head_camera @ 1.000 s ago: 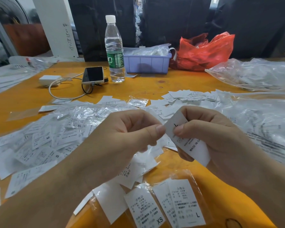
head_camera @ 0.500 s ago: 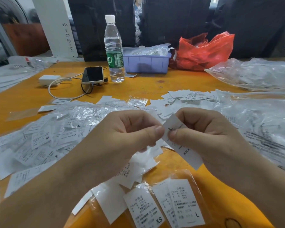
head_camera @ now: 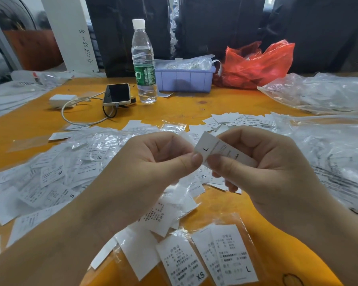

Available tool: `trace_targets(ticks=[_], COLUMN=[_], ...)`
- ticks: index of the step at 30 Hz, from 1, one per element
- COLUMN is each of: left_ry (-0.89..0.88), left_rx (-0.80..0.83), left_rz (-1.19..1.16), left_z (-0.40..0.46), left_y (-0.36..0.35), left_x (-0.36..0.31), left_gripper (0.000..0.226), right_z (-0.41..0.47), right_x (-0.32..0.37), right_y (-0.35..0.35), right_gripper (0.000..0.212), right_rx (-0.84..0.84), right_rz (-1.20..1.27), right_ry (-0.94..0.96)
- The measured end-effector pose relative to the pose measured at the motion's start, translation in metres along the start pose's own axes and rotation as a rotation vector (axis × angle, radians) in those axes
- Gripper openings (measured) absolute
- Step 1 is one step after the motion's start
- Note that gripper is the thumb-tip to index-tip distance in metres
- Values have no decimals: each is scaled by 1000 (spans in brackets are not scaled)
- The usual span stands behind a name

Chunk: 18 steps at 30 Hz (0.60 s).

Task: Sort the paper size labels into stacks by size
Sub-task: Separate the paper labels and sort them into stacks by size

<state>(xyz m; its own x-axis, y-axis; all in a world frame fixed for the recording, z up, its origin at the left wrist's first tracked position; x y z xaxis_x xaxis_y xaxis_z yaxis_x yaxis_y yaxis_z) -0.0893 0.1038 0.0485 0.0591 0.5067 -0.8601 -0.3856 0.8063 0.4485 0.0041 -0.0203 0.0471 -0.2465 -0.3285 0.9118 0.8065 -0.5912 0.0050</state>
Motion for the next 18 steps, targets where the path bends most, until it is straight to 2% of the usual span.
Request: trace_targets(ticks=[4, 10, 12, 18], left_ry=[-40, -28, -7, 32], left_rx=[57, 31, 14, -40], left_rz=[-34, -17, -4, -7], left_z=[-1, -1, 0, 0], left_y=[-4, -3, -1, 2], left_x=[-5, -3, 1, 4], left_gripper=[5, 8, 14, 14], right_z=[0, 0, 0, 1], right_x=[3, 4, 5, 13], right_y=[-2, -4, 0, 11], right_gripper=[13, 11, 11, 12], right_rx=[21, 51, 8, -142], right_rz=[18, -32, -2, -3], right_ry=[10, 13, 20, 73])
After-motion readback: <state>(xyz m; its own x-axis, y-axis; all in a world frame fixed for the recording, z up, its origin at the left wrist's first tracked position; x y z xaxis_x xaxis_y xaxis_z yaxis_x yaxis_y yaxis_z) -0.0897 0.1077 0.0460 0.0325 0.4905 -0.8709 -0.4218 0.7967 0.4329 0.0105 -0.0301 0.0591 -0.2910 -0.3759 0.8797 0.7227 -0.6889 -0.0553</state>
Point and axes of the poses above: each hand's wrist, its own z-axis towards the middle knuckle, its own y-axis out of the back of the hand, x = y × z, the point moved 6 cm from there along z, towards the middle knuckle, and after that the axes turned 14 degrees about z, right-handed, at the moved point
